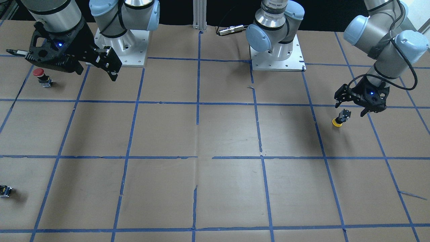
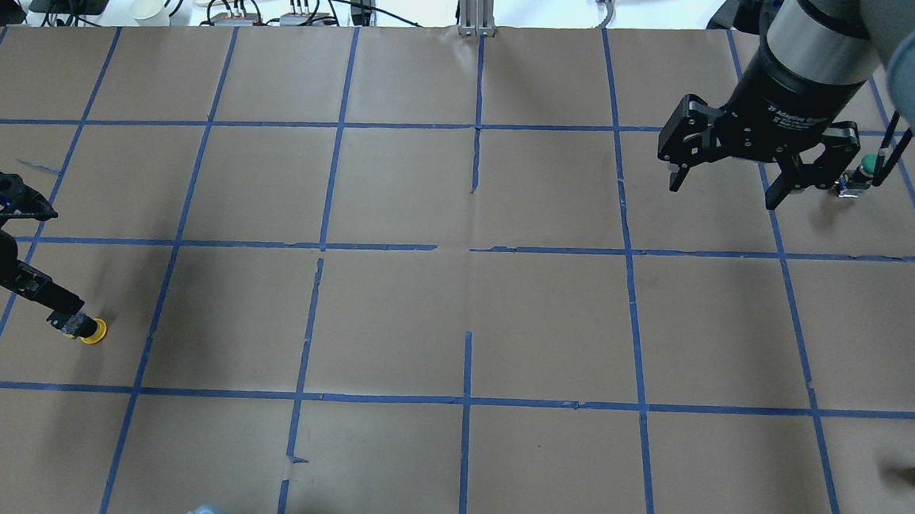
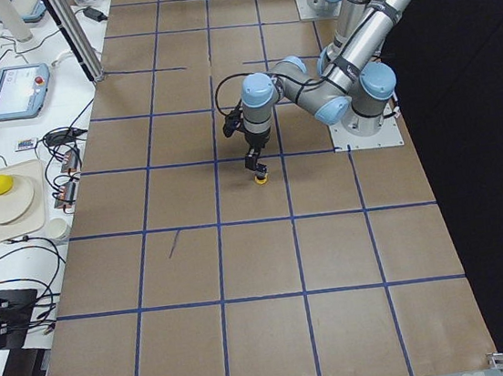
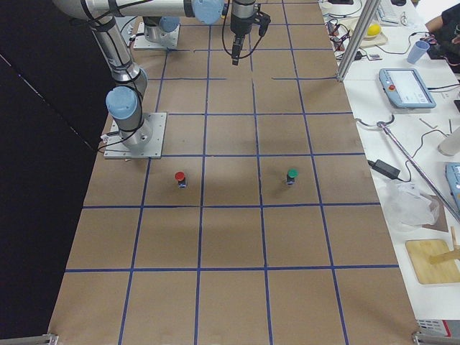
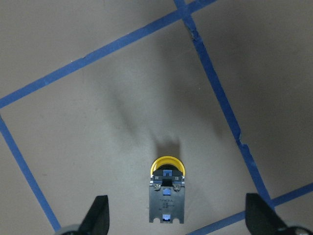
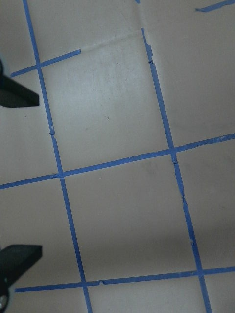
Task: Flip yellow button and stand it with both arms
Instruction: 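Close the left gripper on the yellow button's base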
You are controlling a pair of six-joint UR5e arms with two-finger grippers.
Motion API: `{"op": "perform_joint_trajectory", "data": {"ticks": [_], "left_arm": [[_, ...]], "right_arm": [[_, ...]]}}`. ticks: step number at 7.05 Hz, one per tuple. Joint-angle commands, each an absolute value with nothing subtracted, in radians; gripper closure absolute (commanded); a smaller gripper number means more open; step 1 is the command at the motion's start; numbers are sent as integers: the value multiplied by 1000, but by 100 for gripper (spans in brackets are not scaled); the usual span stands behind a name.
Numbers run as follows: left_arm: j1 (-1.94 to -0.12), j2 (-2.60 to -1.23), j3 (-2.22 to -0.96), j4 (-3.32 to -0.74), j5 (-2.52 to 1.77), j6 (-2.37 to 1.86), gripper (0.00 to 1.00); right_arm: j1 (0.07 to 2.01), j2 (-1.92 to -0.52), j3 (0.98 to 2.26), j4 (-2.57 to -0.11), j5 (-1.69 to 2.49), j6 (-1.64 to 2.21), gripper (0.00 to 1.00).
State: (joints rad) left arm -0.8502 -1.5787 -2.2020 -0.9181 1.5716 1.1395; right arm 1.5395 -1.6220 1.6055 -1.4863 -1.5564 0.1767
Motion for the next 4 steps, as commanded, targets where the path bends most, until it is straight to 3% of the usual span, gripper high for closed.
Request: {"op": "perform_joint_trajectory", "data": {"ticks": [1,3,4], "left_arm": [[-789,-1623,-2230,-878,1569,1143,1],[-793,-1650,-2237,-828,1571,1121,6],[-796,-1652,-2235,-827,1568,1124,13]], "right_arm": [[1539,-1617,1630,-1500,-1546,164,0],[1543,-1624,1629,-1485,-1555,160,0],[1543,-1615,1629,-1496,-1548,160,0]]}}
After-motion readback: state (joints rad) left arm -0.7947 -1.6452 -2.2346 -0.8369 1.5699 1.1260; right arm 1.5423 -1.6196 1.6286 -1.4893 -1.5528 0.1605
